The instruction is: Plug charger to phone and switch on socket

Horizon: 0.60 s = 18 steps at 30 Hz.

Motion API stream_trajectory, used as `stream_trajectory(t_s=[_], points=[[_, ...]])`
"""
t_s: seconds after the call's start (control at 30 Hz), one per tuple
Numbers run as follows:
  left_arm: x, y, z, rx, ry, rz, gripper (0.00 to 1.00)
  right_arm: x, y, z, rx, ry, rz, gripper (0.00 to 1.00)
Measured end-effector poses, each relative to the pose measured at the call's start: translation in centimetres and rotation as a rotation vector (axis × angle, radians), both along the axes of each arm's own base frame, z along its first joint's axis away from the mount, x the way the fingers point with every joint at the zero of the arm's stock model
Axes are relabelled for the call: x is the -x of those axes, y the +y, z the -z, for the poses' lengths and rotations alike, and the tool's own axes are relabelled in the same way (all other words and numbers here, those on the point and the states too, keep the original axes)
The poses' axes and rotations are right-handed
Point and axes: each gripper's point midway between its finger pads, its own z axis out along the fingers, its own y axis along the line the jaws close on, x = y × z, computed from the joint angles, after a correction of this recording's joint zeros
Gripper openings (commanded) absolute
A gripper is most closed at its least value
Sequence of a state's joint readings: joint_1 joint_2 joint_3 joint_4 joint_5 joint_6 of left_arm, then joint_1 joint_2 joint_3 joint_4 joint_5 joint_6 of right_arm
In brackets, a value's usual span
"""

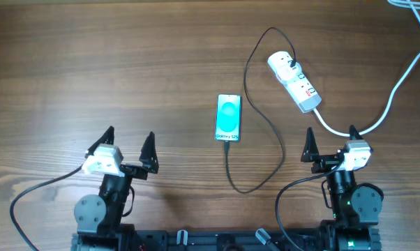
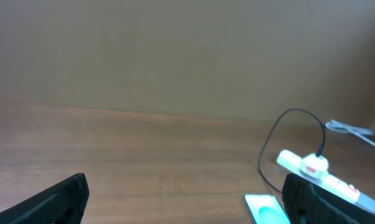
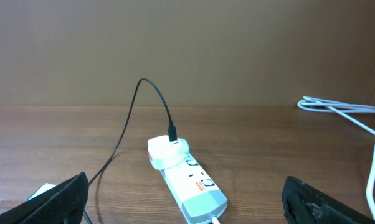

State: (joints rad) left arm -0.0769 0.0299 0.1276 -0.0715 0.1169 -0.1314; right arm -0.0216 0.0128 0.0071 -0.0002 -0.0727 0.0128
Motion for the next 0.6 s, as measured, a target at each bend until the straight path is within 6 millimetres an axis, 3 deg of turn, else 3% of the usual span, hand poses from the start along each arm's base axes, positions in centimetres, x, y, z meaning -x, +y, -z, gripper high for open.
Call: stream_trajectory(t_s=[0.2,0.53,0.6], points=[[-0.3,1.1,-0.6,0.037,-0.069,-0.048,1.00,0.0,0.0,0.0,0.000,0.000,0.000,1.00],[-0.9,1.8,1.7,0.084,-0.033,-0.090,1.00,0.0,0.0,0.0,0.000,0.000,0.000,1.00],[-1.0,2.3,3.3,0.083,0.034,-0.115,1.00,0.0,0.0,0.0,0.000,0.000,0.000,1.00]])
